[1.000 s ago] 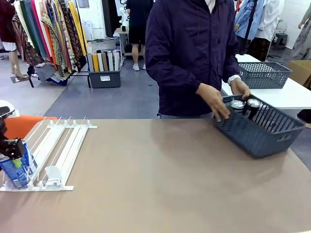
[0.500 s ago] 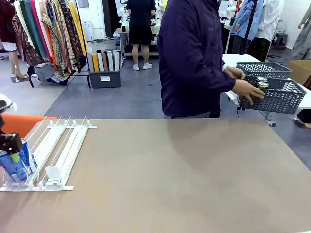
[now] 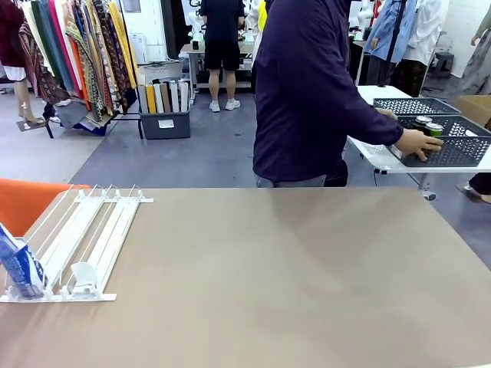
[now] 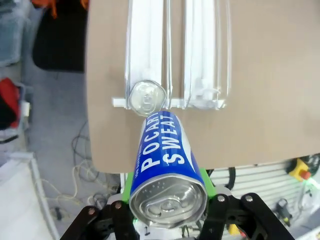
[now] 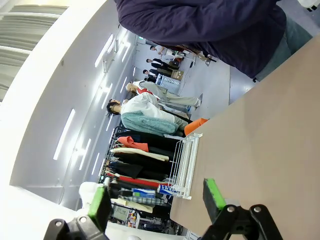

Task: Retrieve and store the cans from the dispenser.
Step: Pick up one can from the Automatic Can Dispenser and place it in the middle of the table.

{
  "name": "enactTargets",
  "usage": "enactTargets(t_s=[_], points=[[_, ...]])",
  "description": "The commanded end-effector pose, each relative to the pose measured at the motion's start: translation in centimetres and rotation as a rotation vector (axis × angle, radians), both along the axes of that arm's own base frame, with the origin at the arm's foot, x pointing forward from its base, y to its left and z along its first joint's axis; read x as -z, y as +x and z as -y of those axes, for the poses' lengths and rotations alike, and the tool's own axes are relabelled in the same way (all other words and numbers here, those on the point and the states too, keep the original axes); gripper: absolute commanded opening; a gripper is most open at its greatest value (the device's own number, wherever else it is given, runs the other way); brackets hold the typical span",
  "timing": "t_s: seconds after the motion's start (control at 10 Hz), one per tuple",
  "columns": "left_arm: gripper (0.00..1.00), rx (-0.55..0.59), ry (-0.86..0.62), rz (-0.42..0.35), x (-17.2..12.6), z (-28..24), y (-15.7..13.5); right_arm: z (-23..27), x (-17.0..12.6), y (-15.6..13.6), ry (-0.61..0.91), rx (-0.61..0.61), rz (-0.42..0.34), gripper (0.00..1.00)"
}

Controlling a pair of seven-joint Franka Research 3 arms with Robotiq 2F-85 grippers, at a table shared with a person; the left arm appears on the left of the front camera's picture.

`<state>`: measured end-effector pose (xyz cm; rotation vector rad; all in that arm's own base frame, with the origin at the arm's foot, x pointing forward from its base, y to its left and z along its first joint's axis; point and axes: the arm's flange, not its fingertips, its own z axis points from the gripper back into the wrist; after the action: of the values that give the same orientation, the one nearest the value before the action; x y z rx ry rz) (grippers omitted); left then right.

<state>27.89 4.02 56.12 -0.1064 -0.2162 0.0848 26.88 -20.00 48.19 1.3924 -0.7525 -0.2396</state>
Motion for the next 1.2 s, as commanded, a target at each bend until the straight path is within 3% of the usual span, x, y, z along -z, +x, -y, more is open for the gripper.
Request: enactTargets(t_s=[0.0, 0.2, 0.3, 0.8, 0.9, 1.1], points=[[0.0, -0.018, -0.047, 0.2, -3.9, -1.1, -2.6, 0.0, -0.5, 0.2, 0.023, 0.009, 0.021, 1.0], [0.0, -0.021, -0.125, 0.287, -4.6, -1.7, -3.4, 0.0, -0.5, 0.2, 0.023, 0.009, 0.021, 1.0], [0.0, -0.027, -0.036, 0.181, -5.1, -1.3, -3.5, 0.0, -0.5, 0.2, 0.023, 0.009, 0.021, 1.0], [0.0, -0.027, -0.054, 0.178, -4.5, -1.2, -3.3, 0.0, -0.5, 0.2, 0.023, 0.009, 0.021, 1.0], [0.0, -0.006, -0.215, 0.157, -3.0, -2.5, -1.7, 0.0, -0.5, 0.2, 0.023, 0.009, 0.021, 1.0], [0.0, 0.031, -0.354, 0.17, -4.3, 1.3, 1.5, 0.0, -0.5, 0.2, 0.023, 0.009, 0.021, 1.0]])
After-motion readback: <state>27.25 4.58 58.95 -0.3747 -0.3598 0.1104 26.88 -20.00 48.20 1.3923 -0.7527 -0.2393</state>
